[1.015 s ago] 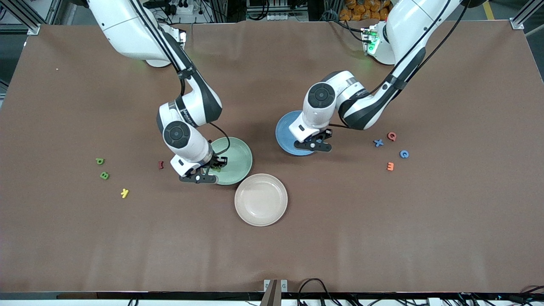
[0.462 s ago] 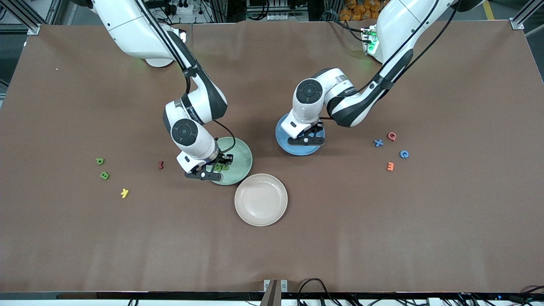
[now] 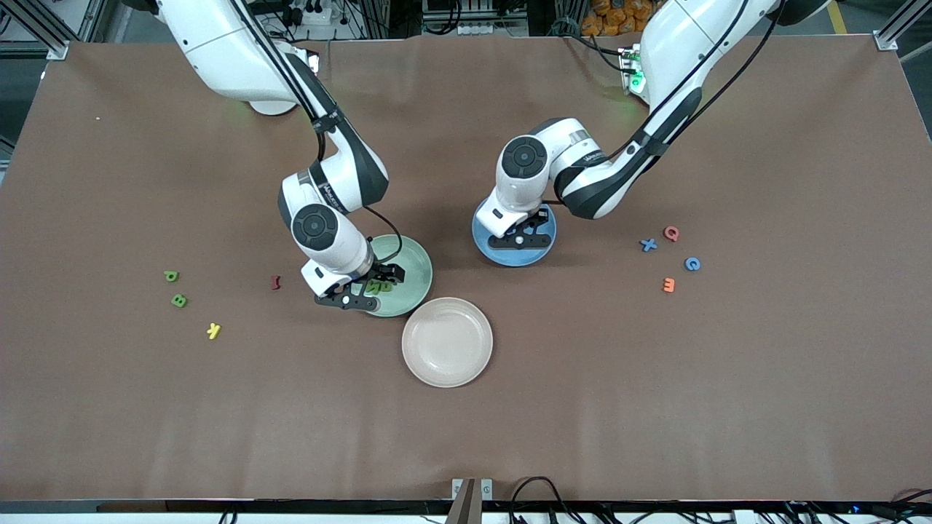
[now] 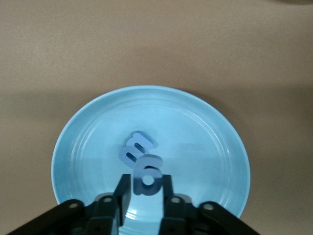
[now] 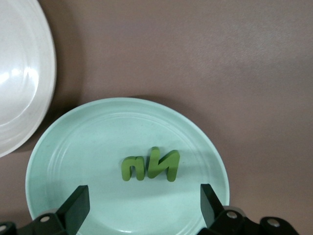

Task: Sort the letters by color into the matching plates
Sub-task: 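Lower and release the 6 on the blue plate while the right gripper drops the n, then withdraw the left gripper while the right gripper moves toward the green B, then lower the right gripper onto the green B while the left gripper approaches blue c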

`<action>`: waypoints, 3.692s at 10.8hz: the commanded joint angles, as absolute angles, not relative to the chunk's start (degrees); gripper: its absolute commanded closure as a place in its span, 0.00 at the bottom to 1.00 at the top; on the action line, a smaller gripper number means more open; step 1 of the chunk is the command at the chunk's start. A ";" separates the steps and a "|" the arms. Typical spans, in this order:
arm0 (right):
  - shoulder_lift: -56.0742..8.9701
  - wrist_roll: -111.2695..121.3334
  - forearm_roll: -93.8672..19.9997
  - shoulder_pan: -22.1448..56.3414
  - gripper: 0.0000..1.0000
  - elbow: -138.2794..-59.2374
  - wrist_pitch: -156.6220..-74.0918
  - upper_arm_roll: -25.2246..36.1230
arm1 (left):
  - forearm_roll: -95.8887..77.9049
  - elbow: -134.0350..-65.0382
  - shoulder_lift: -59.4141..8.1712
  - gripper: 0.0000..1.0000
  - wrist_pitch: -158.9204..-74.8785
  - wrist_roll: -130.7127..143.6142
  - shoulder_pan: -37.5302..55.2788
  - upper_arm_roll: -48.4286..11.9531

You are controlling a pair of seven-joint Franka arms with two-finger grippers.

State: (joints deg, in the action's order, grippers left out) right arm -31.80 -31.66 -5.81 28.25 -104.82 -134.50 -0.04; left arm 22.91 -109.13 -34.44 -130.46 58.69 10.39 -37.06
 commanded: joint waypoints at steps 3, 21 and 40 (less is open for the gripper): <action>-30.50 -26.56 -5.01 24.09 0.00 -105.21 -132.89 0.26 | 23.55 -107.75 -35.51 0.00 -129.20 60.29 10.72 -37.00; -29.79 -7.03 -0.88 -0.52 0.00 -105.56 -131.92 0.79 | 23.73 -109.42 -27.08 0.00 -118.91 50.27 -2.89 -37.26; -31.64 -3.87 1.05 -13.62 0.00 -109.60 -138.07 0.70 | 23.73 -109.95 -23.65 0.00 -119.27 40.52 -8.36 -34.56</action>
State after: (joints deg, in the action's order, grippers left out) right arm -32.24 -4.01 0.24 -12.24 -107.23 -135.00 1.67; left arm 23.32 -108.15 -26.44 -119.04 42.74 -8.79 -37.17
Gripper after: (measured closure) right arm 0.000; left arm 0.000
